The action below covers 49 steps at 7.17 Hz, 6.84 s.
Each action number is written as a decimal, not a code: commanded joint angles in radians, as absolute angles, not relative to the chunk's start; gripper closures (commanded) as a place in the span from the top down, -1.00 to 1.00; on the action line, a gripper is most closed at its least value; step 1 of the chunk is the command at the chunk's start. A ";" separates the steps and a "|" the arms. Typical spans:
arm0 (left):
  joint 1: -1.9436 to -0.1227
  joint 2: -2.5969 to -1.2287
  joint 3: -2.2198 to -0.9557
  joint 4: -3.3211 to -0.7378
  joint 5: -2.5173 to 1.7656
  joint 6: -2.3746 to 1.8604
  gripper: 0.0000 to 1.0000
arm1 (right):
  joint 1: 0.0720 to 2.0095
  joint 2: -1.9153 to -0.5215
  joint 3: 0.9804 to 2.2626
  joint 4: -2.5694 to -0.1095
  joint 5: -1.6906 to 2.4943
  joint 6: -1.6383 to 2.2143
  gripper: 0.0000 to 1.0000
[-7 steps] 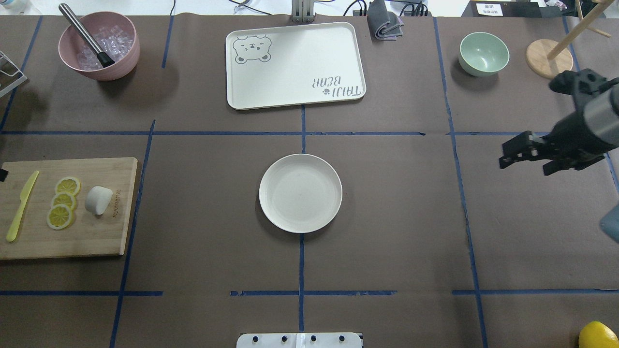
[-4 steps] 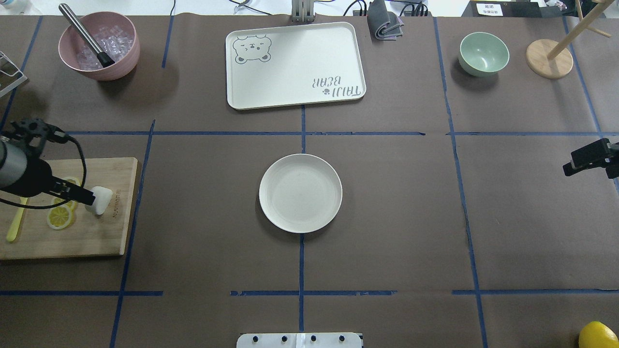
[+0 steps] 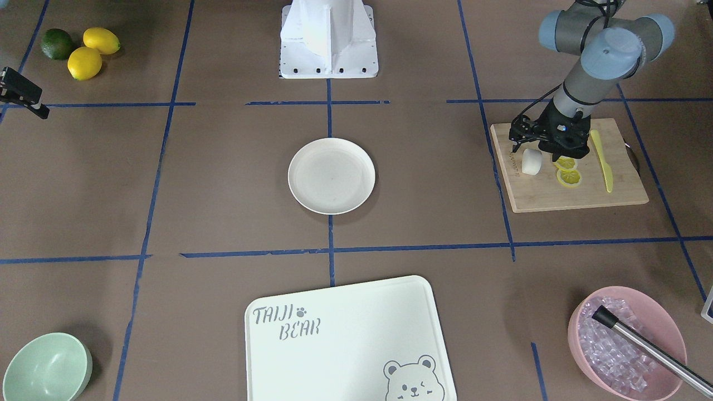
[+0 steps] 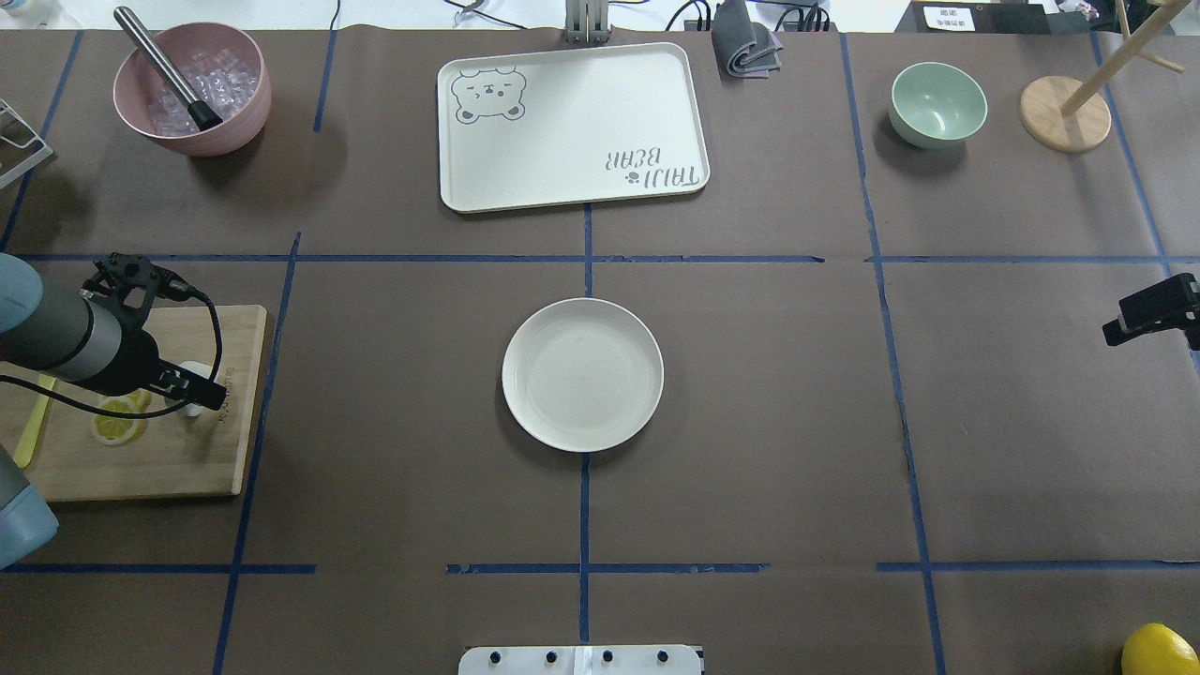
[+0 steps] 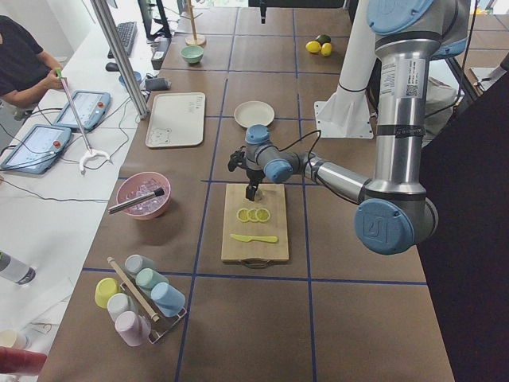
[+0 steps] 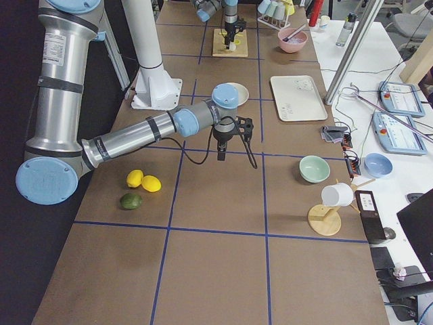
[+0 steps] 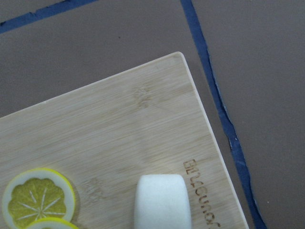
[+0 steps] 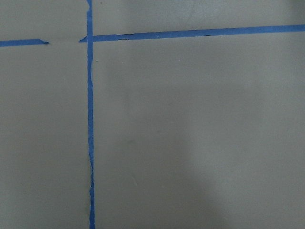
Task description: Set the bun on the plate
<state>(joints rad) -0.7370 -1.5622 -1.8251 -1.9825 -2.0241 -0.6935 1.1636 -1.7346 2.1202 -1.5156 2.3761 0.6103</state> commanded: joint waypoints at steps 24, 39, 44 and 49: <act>-0.376 -2.388 -1.488 -1.761 -1.663 -1.378 -0.49 | 1.178 -1.750 2.114 -1.514 2.372 0.584 1.00; -0.385 -2.385 -1.489 -1.750 -1.640 -1.373 0.99 | 1.175 -1.746 2.106 -1.514 2.372 0.584 1.00; -0.579 -2.098 -1.973 -1.542 -1.801 -1.027 0.99 | 1.224 -1.779 2.102 -1.517 2.367 0.490 1.00; -1.183 -1.631 -1.952 -1.560 -2.261 -0.118 0.99 | 1.440 -1.887 2.034 -1.529 2.373 0.103 1.00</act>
<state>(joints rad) -1.0162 -1.6842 -2.0426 -1.5585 -2.1363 -0.3533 1.4001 -1.8524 2.0450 -1.5290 2.3727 0.1930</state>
